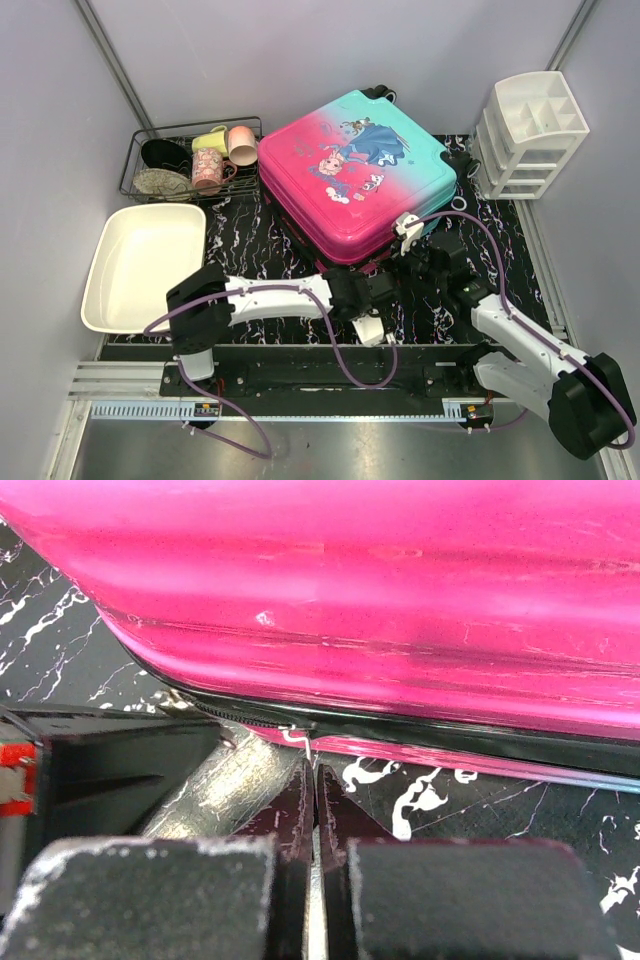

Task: Open, take out, and arrange the luggage

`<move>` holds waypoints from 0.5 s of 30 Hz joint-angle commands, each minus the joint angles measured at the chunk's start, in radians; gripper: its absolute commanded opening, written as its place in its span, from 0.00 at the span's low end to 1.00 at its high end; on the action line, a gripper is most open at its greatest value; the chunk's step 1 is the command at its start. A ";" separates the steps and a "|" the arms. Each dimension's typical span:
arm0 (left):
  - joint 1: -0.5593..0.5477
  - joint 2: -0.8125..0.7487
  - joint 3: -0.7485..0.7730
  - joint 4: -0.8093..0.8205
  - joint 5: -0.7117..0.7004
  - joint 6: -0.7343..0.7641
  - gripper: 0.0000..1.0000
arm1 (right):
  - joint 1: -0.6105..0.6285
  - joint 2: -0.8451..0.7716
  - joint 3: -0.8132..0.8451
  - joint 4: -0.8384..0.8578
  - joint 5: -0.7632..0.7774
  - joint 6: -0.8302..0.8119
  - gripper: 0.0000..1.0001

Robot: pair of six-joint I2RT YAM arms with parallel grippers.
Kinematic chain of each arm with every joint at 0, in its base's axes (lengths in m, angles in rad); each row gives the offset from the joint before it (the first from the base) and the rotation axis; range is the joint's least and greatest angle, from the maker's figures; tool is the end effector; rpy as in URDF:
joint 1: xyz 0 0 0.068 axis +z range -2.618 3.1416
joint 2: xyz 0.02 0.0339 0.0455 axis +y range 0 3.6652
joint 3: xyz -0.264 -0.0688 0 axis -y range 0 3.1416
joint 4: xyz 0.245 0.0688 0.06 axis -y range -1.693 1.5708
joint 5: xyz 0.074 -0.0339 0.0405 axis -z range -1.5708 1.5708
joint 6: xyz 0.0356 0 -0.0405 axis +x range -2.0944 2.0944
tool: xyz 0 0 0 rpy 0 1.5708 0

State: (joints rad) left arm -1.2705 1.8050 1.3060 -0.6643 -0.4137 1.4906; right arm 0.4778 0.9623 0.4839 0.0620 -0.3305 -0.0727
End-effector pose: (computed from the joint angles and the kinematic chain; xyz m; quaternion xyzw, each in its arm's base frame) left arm 0.1223 -0.3467 0.2079 0.9333 0.2220 0.2217 0.1747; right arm 0.1835 0.1081 0.2270 -0.3110 0.7711 0.2433 0.4995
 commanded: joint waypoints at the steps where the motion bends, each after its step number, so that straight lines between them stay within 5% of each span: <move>1: 0.020 -0.111 -0.065 -0.211 -0.089 -0.113 0.00 | -0.045 0.023 0.024 0.018 0.154 -0.041 0.00; 10: 0.039 -0.223 -0.264 -0.219 -0.068 -0.177 0.00 | -0.065 -0.002 0.016 0.006 0.183 -0.064 0.00; 15: 0.157 -0.272 -0.349 -0.106 -0.096 -0.133 0.00 | -0.087 -0.022 0.005 -0.017 0.194 -0.082 0.00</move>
State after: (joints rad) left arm -1.2163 1.5875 1.0389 -0.6521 -0.4446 1.4166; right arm 0.4622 0.9642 0.4839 0.0593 -0.3347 -0.0860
